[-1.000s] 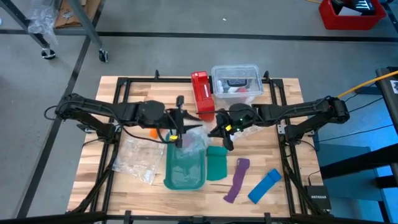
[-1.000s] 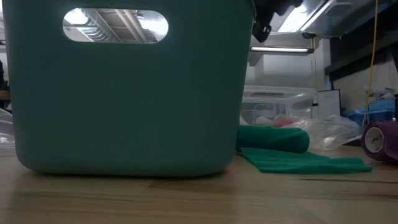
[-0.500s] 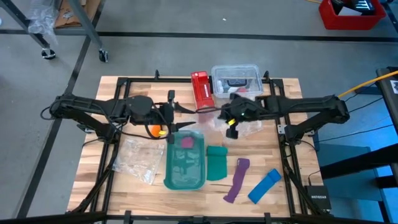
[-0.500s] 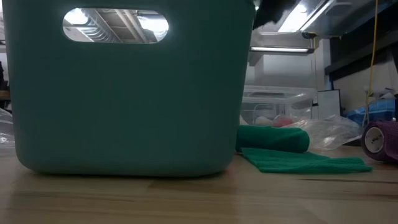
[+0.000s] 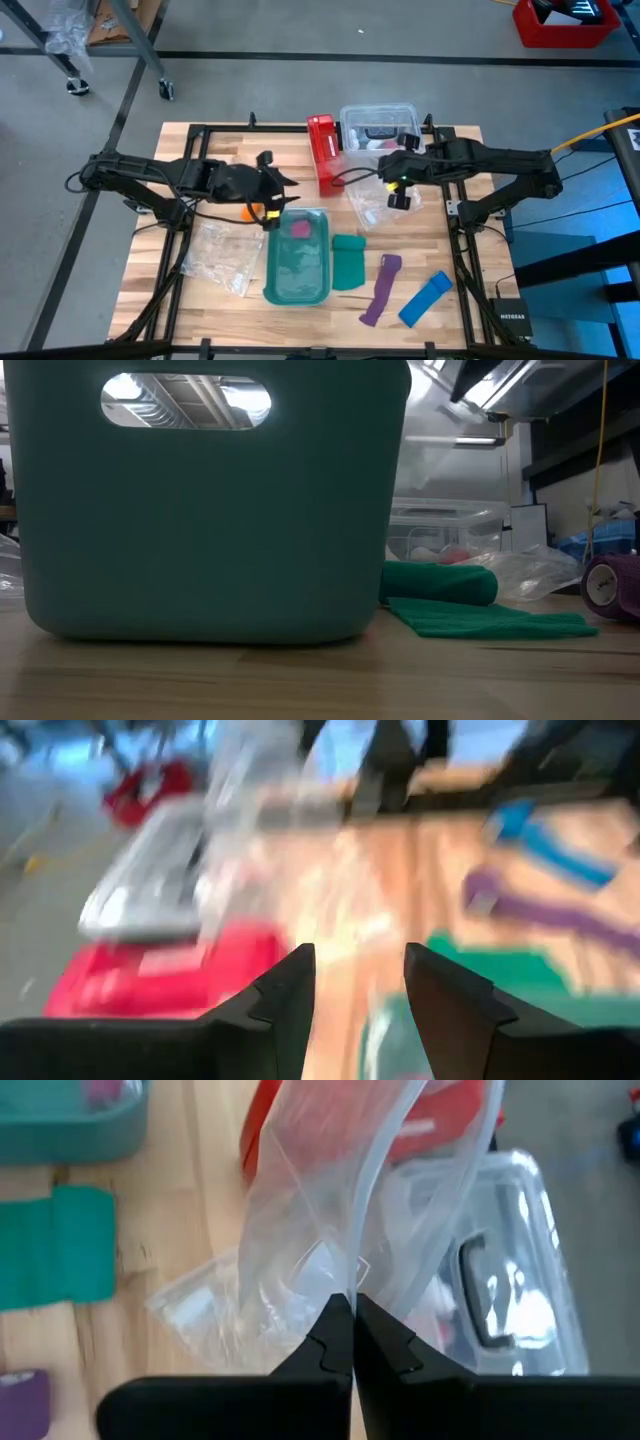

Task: Roll bandage
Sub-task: Put the orange bandage into the transparent zip bag

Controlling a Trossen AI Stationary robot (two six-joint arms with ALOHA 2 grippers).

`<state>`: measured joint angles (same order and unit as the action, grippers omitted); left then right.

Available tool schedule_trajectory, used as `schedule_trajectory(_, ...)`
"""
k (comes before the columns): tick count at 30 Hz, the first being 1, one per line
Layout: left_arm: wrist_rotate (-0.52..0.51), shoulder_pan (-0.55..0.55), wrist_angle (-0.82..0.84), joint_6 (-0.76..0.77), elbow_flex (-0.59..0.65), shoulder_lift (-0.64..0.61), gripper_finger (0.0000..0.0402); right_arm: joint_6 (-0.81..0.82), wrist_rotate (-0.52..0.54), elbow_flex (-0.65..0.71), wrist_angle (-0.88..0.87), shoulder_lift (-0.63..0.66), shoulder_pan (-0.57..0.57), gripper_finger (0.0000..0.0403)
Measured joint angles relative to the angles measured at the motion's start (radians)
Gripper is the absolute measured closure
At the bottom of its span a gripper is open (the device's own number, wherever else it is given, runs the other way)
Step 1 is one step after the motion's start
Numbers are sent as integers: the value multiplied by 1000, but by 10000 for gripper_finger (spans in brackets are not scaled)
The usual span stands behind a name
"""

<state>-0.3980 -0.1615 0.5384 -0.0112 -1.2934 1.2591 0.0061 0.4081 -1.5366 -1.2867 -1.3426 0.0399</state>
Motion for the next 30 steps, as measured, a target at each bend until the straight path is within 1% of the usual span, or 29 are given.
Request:
schedule_trajectory(2,-28,3,104,71,0,0,254,19,-13,14,-13,0,0,402)
schedule_trajectory(8,-32,7,463,285,0,0,254,40,-57,43,-19,-2,0,402)
schedule_trajectory(11,-32,2,593,355,26,0,254,40,-61,46,-25,-2,0,402)
schedule_trajectory(13,-32,-6,648,376,54,0,254,41,-61,46,-25,-2,0,402)
schedule_trajectory(18,-31,-33,660,368,160,0,254,41,-61,46,-25,-2,0,402)
schedule_trajectory(22,-31,-58,625,330,248,1,254,42,-69,46,-24,-2,0,402)
schedule_trajectory(27,-31,-89,614,286,324,6,254,42,-82,46,-22,-2,0,402)
schedule_trajectory(30,-31,-109,567,262,365,7,254,49,-88,46,-22,-2,0,402)
